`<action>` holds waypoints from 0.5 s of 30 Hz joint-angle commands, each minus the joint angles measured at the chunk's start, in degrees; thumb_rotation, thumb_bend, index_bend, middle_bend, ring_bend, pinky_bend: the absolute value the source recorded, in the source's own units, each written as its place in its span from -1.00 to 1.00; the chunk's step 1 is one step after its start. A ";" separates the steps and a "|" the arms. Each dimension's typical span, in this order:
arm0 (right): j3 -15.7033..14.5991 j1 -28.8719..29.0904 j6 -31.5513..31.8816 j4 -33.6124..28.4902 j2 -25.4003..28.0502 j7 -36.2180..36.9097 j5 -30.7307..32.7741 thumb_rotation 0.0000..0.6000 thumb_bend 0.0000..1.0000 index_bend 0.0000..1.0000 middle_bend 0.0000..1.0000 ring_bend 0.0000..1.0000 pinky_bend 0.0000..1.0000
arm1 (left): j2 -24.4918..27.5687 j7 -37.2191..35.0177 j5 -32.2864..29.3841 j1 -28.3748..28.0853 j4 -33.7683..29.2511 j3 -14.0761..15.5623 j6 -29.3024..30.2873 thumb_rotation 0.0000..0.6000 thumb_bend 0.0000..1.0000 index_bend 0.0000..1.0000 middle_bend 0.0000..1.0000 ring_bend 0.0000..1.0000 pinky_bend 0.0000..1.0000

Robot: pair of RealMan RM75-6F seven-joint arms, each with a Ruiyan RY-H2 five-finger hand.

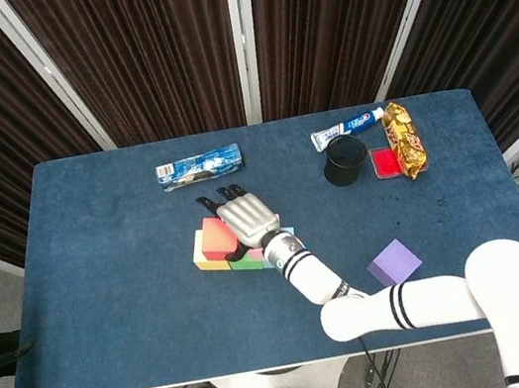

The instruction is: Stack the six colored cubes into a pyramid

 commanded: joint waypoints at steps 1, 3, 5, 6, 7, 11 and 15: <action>-0.18 0.01 -0.28 -0.04 0.13 0.23 -0.05 1.00 -0.93 -1.00 -0.59 -1.00 -1.00 | 0.02 -0.11 -0.03 -0.03 -0.01 0.00 -0.10 1.00 -1.00 -0.79 -0.78 -1.00 -0.73; -0.35 0.07 -0.59 -0.15 0.31 0.29 0.21 1.00 -0.95 -1.00 -0.67 -1.00 -1.00 | 0.00 -0.04 0.00 -0.05 0.07 0.04 -0.12 1.00 -1.00 -0.79 -0.78 -1.00 -0.73; -0.39 0.13 -0.68 -0.25 0.42 0.42 0.23 1.00 -0.97 -1.00 -0.74 -1.00 -1.00 | 0.02 -0.11 0.03 -0.04 0.04 0.09 -0.16 1.00 -1.00 -0.79 -0.78 -1.00 -0.73; -0.36 0.16 -0.68 -0.32 0.49 0.55 0.20 1.00 -0.98 -1.00 -0.76 -1.00 -1.00 | 0.00 -0.02 0.03 -0.06 0.03 0.07 -0.14 1.00 -1.00 -0.79 -0.78 -1.00 -0.73; -0.33 0.17 -0.68 -0.37 0.53 0.67 0.11 1.00 -0.98 -1.00 -0.79 -1.00 -1.00 | -0.01 0.00 -0.03 -0.07 0.06 0.01 -0.12 1.00 -1.00 -0.79 -0.78 -1.00 -0.73; -0.24 0.07 -0.70 -0.89 0.92 1.32 -0.50 1.00 -1.00 -1.00 -0.87 -1.00 -1.00 | 0.17 0.02 0.04 -0.22 -0.14 -0.16 0.01 1.00 -1.00 -0.79 -0.78 -1.00 -0.73; 0.19 -0.46 -0.36 -2.87 2.32 2.35 -1.59 1.00 -1.00 -1.00 -0.92 -1.00 -1.00 | 0.31 0.23 0.04 -0.33 -0.64 -0.22 -0.02 1.00 -1.00 -0.79 -0.78 -1.00 -0.73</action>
